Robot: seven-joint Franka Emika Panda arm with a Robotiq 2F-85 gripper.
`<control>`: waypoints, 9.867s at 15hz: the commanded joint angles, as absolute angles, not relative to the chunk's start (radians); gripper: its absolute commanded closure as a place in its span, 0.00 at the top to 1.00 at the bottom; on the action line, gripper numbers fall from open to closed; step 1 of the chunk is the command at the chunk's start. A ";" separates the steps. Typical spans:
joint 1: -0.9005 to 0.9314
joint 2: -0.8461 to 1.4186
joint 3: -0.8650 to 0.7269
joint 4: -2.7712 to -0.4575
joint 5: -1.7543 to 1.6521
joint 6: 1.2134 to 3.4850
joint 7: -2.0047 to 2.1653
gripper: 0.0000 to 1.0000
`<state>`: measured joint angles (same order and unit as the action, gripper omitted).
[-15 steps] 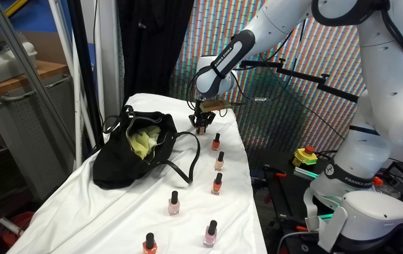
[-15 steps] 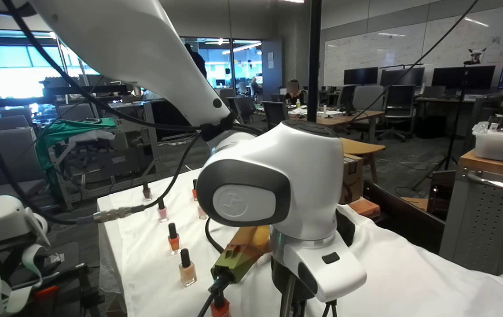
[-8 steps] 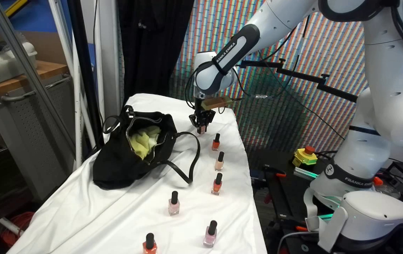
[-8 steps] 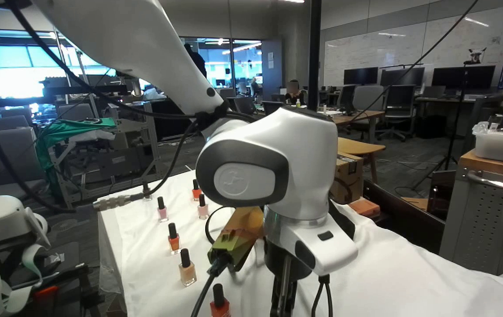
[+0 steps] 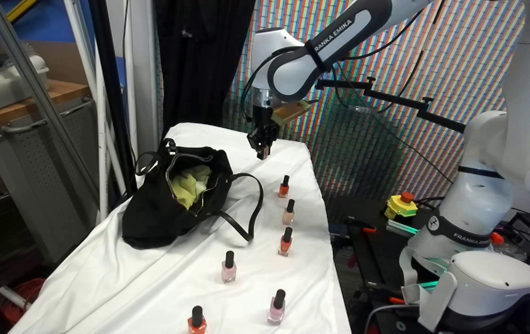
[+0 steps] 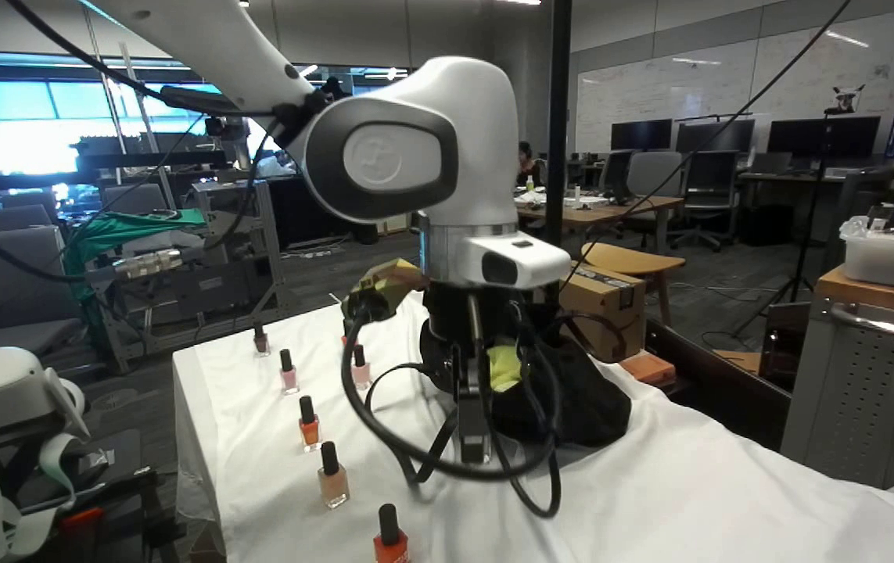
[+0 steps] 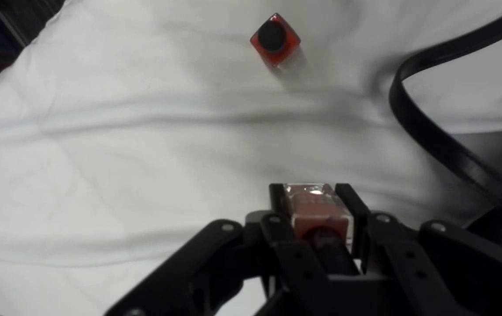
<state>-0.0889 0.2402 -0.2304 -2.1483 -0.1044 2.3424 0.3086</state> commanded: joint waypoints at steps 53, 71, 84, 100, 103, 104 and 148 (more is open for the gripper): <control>-0.035 -0.231 -0.086 -2.536 -0.058 2.350 0.474 1.00; -0.143 -0.103 -0.114 -2.626 0.203 2.425 0.545 1.00; -0.159 0.050 -0.151 -2.607 0.207 2.557 0.692 1.00; -0.131 0.200 -0.185 -2.590 0.179 2.786 0.843 1.00; -0.113 0.231 -0.204 -2.583 0.159 2.817 0.871 1.00; -0.106 0.242 -0.213 -2.577 0.152 2.821 0.881 1.00; -0.008 0.268 -0.317 -2.559 0.057 2.869 0.916 1.00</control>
<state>-0.0188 0.2791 -0.2950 -2.5681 0.0733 2.8625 0.9171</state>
